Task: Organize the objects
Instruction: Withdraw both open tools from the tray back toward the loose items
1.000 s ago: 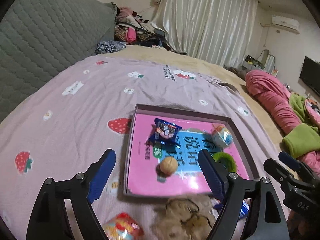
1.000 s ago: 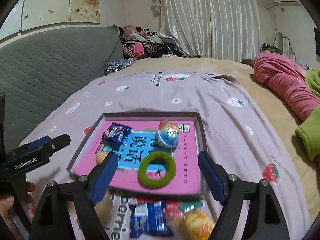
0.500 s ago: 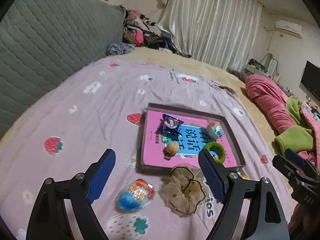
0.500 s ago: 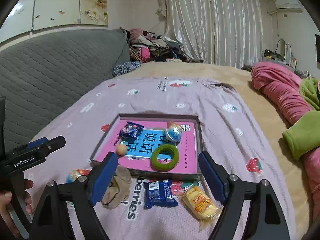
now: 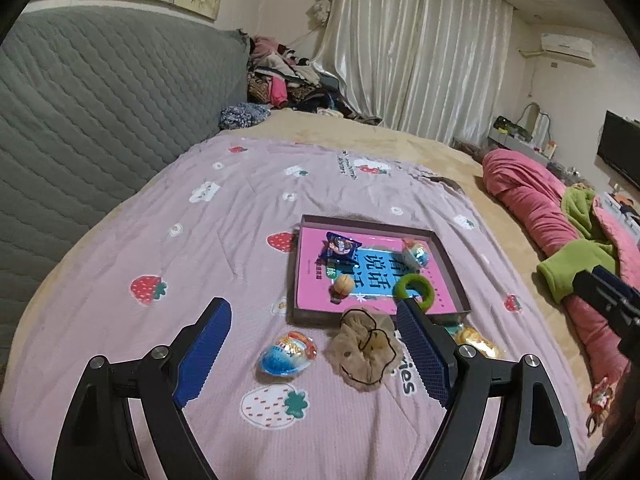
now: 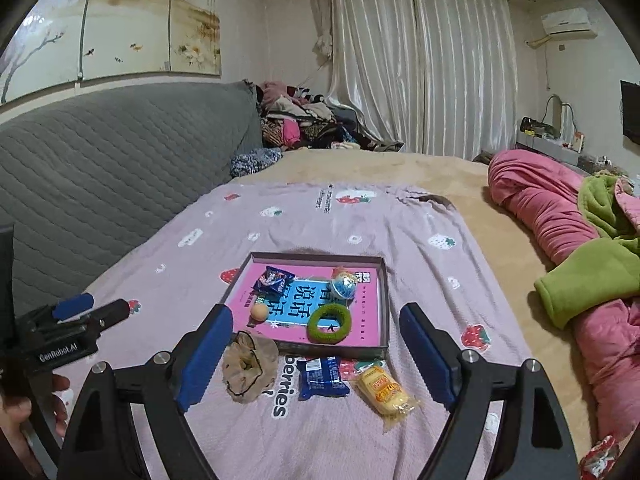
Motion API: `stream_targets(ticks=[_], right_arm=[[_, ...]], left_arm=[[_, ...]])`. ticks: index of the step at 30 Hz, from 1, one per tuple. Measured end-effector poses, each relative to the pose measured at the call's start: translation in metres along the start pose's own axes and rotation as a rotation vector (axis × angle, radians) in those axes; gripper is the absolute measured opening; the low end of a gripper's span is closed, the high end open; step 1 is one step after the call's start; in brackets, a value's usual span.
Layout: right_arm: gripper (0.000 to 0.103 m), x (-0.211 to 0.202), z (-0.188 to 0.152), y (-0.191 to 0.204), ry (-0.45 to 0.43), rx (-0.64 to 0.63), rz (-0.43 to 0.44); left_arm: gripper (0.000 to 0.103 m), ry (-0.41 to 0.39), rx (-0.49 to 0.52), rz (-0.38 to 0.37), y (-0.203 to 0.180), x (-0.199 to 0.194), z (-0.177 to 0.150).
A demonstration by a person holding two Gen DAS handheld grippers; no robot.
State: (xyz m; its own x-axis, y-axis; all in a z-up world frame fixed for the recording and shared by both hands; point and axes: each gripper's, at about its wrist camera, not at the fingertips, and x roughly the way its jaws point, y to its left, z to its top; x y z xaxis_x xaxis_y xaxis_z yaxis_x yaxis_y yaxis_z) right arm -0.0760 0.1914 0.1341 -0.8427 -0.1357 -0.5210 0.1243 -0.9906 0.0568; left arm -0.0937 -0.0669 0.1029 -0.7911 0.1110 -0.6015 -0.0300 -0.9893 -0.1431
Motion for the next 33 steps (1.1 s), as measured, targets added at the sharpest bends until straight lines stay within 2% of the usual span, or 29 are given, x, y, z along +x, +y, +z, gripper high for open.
stream_targets(ticks=[3,6,18,25,33], right_arm=[[0.086,-0.014,0.002,0.005,-0.011,-0.011,-0.004],[0.091,-0.027,0.004,0.007,-0.028,-0.025,-0.012],[0.092,-0.057,-0.002,0.012,-0.037,-0.053,-0.027],[0.092,-0.058,-0.008,0.018,-0.034,-0.067,-0.021],[0.092,-0.039,-0.022,0.024,0.006,-0.077,-0.010]], left_arm=[[0.086,-0.001,0.013,0.002,-0.003,-0.010,0.000],[0.086,-0.003,0.017,0.002,-0.002,-0.019,-0.003],[0.086,-0.001,0.042,0.015,-0.006,-0.039,-0.017],[0.086,-0.004,0.041,0.018,0.000,-0.039,-0.023],[0.086,0.021,0.041,0.020,0.007,-0.026,-0.036]])
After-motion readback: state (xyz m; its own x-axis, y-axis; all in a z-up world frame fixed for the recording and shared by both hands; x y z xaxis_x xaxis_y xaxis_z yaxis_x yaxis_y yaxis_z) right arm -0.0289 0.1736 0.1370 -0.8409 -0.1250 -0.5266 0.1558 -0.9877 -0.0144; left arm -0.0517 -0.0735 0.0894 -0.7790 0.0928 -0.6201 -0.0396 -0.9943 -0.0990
